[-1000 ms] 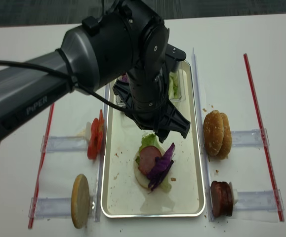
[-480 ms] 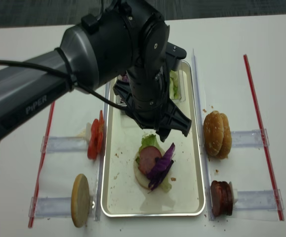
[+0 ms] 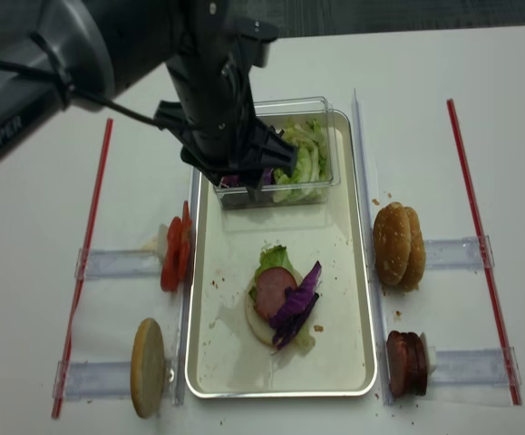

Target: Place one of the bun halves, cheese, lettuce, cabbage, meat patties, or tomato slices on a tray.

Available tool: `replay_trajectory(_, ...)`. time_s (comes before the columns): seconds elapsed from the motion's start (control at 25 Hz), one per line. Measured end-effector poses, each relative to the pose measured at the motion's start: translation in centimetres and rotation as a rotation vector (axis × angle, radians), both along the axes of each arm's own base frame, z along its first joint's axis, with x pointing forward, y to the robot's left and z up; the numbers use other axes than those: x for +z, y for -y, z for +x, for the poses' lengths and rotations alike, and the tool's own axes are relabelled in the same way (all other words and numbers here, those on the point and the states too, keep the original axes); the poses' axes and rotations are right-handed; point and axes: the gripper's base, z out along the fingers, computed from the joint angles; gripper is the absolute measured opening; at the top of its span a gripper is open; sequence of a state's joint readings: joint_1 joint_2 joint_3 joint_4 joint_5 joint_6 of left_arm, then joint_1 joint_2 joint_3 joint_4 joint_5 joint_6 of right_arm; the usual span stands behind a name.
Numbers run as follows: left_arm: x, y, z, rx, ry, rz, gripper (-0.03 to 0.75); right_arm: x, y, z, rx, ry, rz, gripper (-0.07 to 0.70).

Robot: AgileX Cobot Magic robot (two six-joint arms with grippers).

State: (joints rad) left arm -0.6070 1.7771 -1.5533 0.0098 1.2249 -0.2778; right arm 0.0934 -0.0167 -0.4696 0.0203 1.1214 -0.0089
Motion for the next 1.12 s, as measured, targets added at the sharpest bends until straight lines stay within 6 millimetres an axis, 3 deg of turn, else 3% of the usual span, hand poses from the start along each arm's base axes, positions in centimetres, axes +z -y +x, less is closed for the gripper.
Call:
replay_trajectory(0.56,0.1,-9.7,4.7,0.217,0.007,0.015,0.419,0.0,0.0,0.0,-0.001,0.0,0.002,0.387)
replay_trajectory(1.12,0.1,-18.1,6.3,0.371,0.017,0.058,0.419,0.0,0.0,0.0,-0.001,0.0,0.002,0.387)
